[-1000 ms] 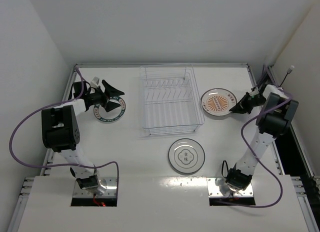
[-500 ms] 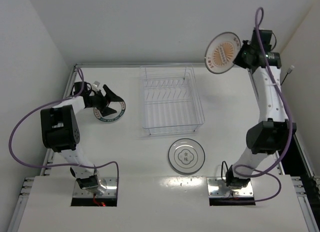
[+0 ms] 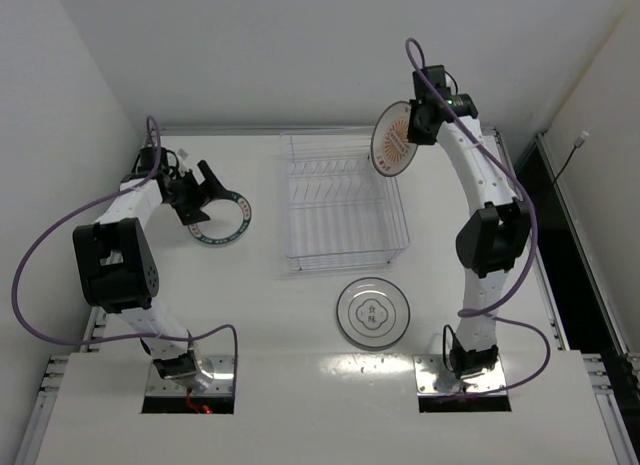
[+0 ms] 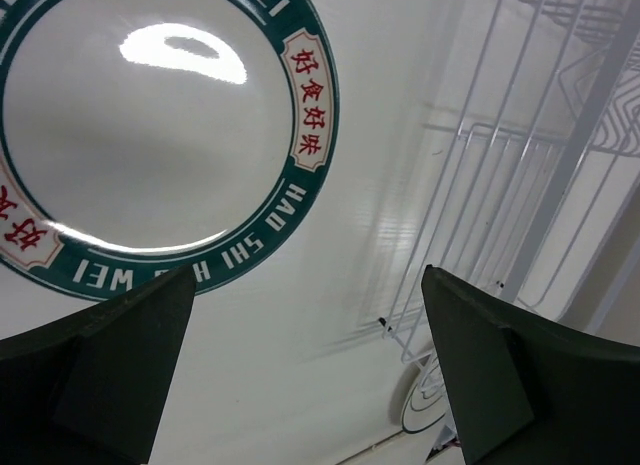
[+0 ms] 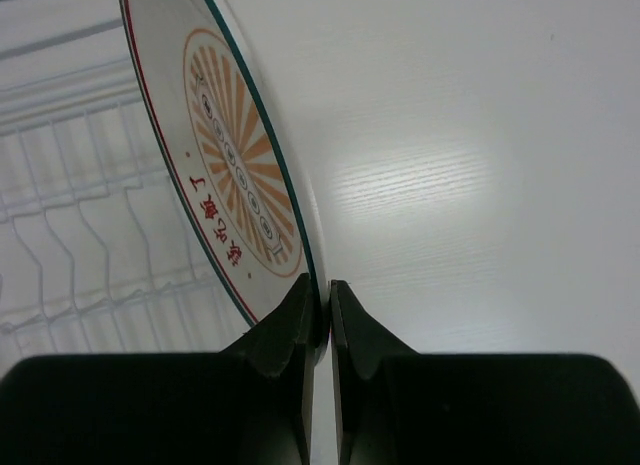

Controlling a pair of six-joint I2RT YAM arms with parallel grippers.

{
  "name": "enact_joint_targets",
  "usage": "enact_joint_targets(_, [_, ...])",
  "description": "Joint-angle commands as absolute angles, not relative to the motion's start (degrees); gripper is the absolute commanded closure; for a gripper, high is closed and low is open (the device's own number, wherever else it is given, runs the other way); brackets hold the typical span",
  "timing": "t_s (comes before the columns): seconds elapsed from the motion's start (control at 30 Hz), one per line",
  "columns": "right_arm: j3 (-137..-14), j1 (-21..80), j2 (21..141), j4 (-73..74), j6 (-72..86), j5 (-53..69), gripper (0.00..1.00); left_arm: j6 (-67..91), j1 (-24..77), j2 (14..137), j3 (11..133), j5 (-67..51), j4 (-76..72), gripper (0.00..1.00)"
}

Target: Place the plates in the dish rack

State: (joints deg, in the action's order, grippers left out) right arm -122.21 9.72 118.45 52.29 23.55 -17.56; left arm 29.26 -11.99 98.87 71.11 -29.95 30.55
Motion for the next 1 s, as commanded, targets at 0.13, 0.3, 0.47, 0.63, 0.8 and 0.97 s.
enact_joint_targets(0.13, [-124.54, 13.88, 117.95, 51.68, 21.45, -24.34, 1.00, 27.33, -12.39, 96.06, 72.69, -25.58, 33.13, 0.03])
enact_joint_targets(0.3, [-124.54, 16.87, 118.48, 53.17, 20.31, -29.08, 1.00, 27.33, -12.39, 96.06, 73.21, -23.91, 34.37, 0.02])
enact_joint_targets(0.47, [-121.73, 21.18, 119.00, 54.32, 21.70, -30.50, 1.00, 27.33, -12.39, 96.06, 73.21, -23.38, 34.37, 0.00])
enact_joint_targets(0.63, [-117.96, 25.48, 119.53, 54.84, 24.52, -27.69, 1.00, 27.33, -12.91, 96.59, 73.21, -23.38, 34.37, 0.00])
enact_joint_targets(0.8, [-115.31, 26.28, 119.53, 54.84, 27.77, -24.53, 0.99, 27.33, -12.92, 96.59, 73.21, -23.38, 34.37, 0.00])
enact_joint_targets(0.97, [-115.04, 22.86, 117.60, 54.84, 27.77, -14.96, 0.80, 27.33, -12.92, 96.59, 71.46, -23.91, 33.23, 0.00])
